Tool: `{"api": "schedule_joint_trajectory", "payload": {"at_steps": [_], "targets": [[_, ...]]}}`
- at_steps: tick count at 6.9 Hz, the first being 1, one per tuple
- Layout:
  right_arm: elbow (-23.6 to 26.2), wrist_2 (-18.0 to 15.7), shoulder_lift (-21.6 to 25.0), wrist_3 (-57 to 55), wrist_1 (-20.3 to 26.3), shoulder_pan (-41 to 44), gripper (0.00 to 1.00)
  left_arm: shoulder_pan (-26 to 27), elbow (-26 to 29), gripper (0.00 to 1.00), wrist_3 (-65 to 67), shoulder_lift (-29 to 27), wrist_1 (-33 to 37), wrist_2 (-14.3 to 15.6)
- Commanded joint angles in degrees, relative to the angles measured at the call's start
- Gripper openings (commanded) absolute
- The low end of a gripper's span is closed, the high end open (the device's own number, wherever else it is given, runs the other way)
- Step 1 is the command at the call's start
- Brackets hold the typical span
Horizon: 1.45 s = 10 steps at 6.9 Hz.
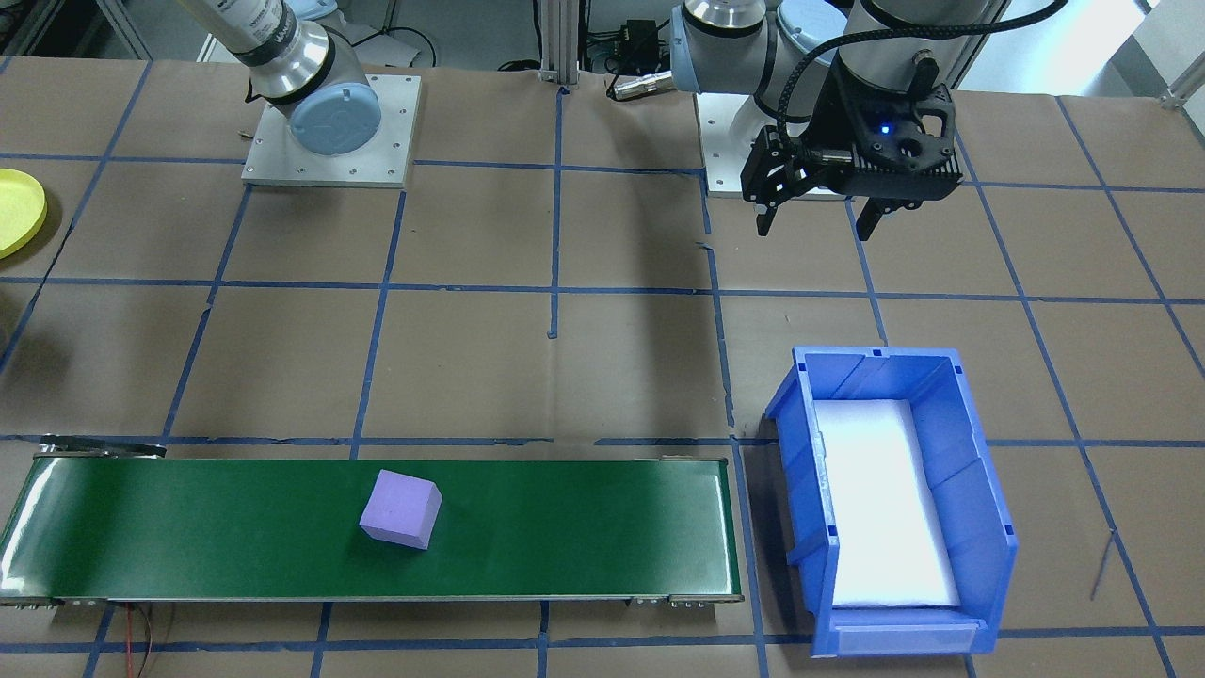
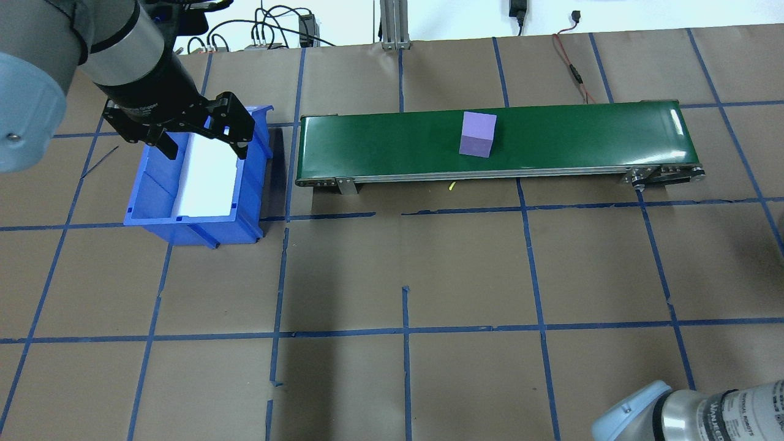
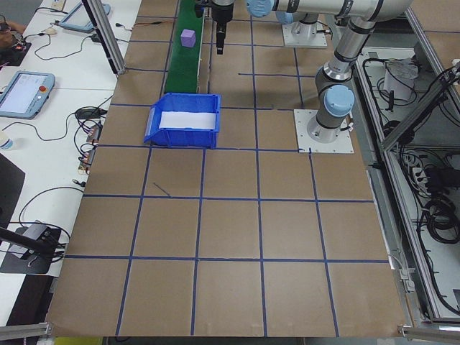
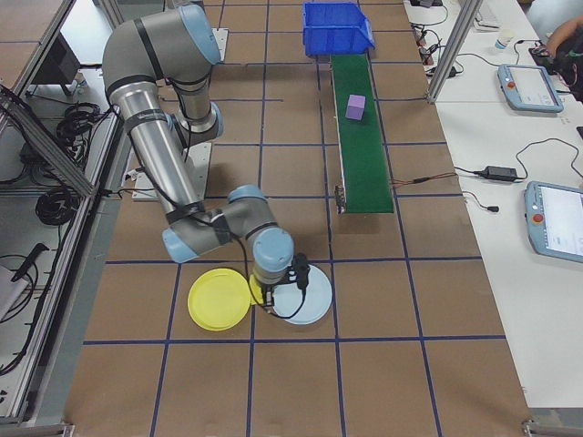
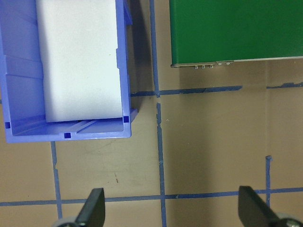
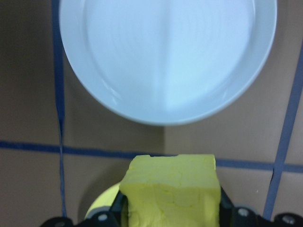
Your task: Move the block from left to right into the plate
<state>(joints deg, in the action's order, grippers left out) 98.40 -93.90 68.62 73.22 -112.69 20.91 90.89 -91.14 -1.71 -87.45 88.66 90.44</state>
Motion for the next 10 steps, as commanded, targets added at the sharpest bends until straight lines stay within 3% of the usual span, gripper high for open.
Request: {"api": "schedule_joint_trajectory", "payload": {"at_steps": [1,2,3,4,5,6,7,10], "targets": [[6.2,0.3,2.4,10.9,-0.4,-10.3,0.25,0.0,0.1,1.0,0.0,0.0,-0.5,-0.1],[6.3,3.3,2.4,12.4,-1.0,-10.5,0.34,-0.1,0.1,1.0,-0.1,0.1,-0.2,0.1],[6.4,4.0,2.5,12.8,-2.3,-10.4,0.5,-0.4,0.1,1.0,-0.5,0.1,-0.3,0.0],[6.4,4.0,2.7,12.6,-4.9,-10.4,0.52,-0.2,0.1,1.0,-0.5,0.2,-0.3,0.0],[6.9,4.1,2.5,12.6,-4.5,-10.4,0.54,-0.3,0.1,1.0,-0.5,0.2,-0.2,0.0],[7.9,4.7,2.6,12.6,-4.8,-10.4,0.84,-0.4,0.1,1.0,-0.5,0.3,-0.3,0.0],[8.1,6.0,2.5,12.6,-4.6,-10.4,1.0,-0.5,0.1,1.0,-0.5,0.2,-0.5,0.0],[7.2,6.7,3.2,10.7,-4.3,-9.4,1.0,-0.5,0.1,1.0,-0.5,0.3,-0.6,-0.1]]}}
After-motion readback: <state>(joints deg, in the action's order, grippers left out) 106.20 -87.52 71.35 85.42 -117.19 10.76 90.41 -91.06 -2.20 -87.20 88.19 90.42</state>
